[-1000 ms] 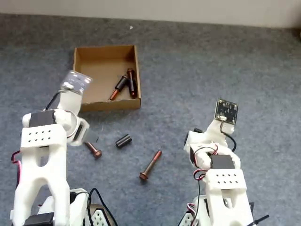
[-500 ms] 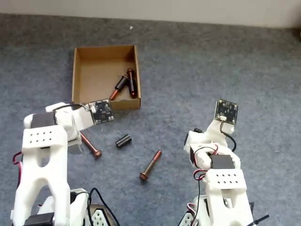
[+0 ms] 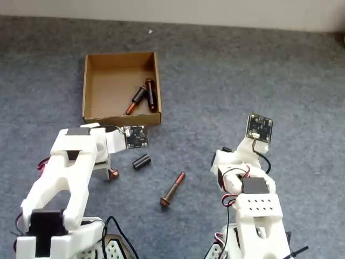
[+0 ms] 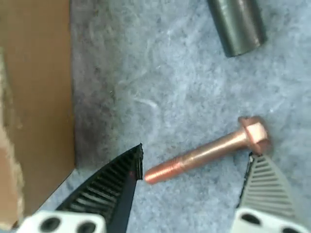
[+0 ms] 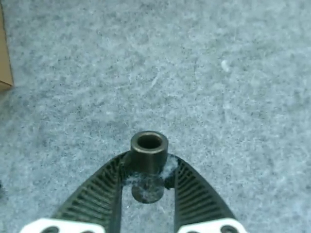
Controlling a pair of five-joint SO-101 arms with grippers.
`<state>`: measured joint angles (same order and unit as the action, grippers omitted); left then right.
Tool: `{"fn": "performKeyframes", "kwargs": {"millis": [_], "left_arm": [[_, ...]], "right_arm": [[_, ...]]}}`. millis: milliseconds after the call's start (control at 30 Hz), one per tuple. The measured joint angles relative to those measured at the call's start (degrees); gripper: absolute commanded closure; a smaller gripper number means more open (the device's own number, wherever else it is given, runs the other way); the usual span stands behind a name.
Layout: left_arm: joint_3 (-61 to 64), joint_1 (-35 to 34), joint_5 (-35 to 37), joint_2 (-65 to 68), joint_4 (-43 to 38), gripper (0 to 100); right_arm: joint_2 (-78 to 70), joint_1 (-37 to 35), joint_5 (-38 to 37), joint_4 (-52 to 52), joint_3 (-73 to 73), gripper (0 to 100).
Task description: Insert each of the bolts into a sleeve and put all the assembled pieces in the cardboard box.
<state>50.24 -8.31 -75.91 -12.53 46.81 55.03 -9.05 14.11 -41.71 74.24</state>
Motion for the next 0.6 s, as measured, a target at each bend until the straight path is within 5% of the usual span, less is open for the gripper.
{"fn": "performKeyframes", "kwargs": {"millis": [600], "left_arm": [[-0.62,5.36,-0.09,4.66,-1.32,92]], "right_arm": [[0.00,0.00,0.00,0.00,0.00,99.4]]}}
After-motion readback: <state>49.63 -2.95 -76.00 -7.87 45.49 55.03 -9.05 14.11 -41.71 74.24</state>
